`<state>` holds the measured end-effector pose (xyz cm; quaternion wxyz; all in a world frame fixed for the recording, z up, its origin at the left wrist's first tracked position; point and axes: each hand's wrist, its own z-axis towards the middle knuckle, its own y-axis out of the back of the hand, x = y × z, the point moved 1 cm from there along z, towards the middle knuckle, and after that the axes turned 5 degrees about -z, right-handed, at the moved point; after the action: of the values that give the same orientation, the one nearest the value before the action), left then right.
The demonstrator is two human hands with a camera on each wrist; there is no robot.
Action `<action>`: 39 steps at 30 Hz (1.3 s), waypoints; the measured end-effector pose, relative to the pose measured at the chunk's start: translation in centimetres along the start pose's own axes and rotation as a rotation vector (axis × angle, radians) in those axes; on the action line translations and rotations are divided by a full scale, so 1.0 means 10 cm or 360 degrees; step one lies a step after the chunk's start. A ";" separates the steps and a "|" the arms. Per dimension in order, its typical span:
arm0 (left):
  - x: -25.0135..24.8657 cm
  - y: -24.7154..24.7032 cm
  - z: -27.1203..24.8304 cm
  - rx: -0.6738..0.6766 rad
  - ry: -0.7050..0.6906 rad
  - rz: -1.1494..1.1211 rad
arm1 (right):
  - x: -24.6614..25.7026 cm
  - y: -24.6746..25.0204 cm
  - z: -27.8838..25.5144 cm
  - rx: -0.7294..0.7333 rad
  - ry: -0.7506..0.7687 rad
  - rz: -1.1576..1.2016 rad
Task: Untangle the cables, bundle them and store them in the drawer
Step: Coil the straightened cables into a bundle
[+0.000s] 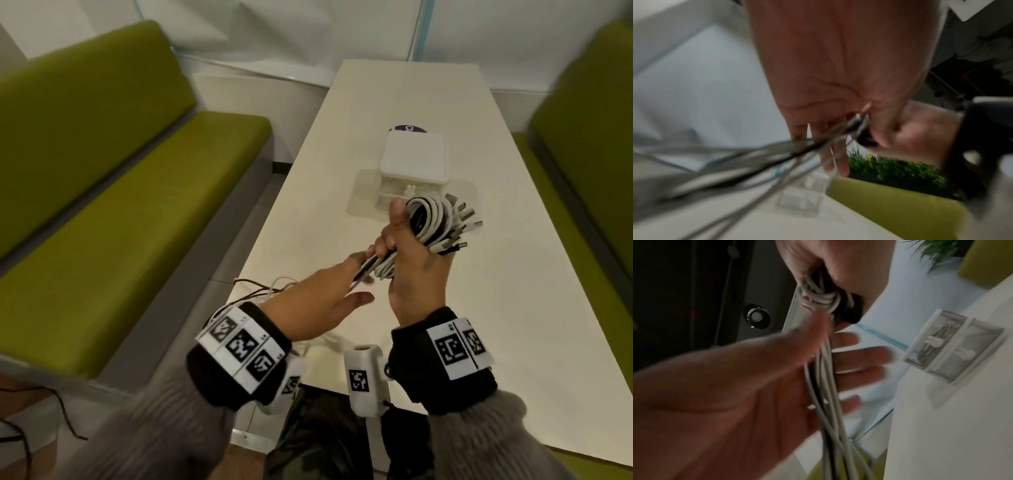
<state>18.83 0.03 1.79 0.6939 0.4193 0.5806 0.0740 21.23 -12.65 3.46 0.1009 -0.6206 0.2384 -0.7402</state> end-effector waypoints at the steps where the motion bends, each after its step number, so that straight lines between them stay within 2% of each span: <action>1: 0.03 -0.05 0.00 -0.0027 0.0044 -0.0065 | 0.01 0.01 0.00 0.0018 0.0019 -0.0022; 3: 0.09 -0.08 -0.05 -0.0068 0.0064 -0.0102 | 0.01 0.07 0.01 0.0009 0.0022 -0.0054; 7: 0.19 -0.05 -0.14 0.0017 0.0111 -0.0166 | -0.04 0.15 0.00 0.0011 -0.0008 -0.0076; 11: 0.27 -0.03 -0.15 0.0003 0.0199 -0.0147 | -0.01 0.16 0.02 -0.0032 -0.0051 -0.0041; 16: 0.56 -0.05 -0.24 -0.0079 0.0372 0.0199 | 0.15 0.21 0.06 0.0087 0.0215 -0.0267; 19: 0.66 0.02 -0.28 -0.0140 0.0338 0.0298 | 0.22 0.24 0.06 0.0155 0.0262 -0.0502; 23: 0.61 0.17 -0.21 -0.0221 0.0326 0.0264 | 0.24 0.21 0.01 0.0271 0.0269 -0.0706; 25: 0.58 0.25 -0.18 -0.0213 0.0383 0.0208 | 0.21 0.21 0.01 0.0314 0.0264 -0.0794; 29: 0.42 0.41 -0.16 -0.0151 0.0566 -0.0126 | 0.09 0.24 0.02 0.0440 0.0173 -0.0980; 33: 0.27 0.42 -0.11 -0.0099 0.0351 0.0036 | 0.05 0.21 -0.04 0.0640 0.0051 -0.1295; 36: 0.21 0.38 -0.03 -0.0174 0.0209 0.0166 | -0.02 0.13 -0.07 0.0797 -0.0107 -0.1647; 39: 0.21 0.40 0.00 -0.0283 0.0145 0.0227 | -0.10 0.09 -0.05 0.0840 -0.0169 -0.1747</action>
<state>21.00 3.84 2.87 0.6943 0.3926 0.5713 0.1934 20.86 -12.86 2.10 -0.1331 -0.6431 -0.3128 -0.6862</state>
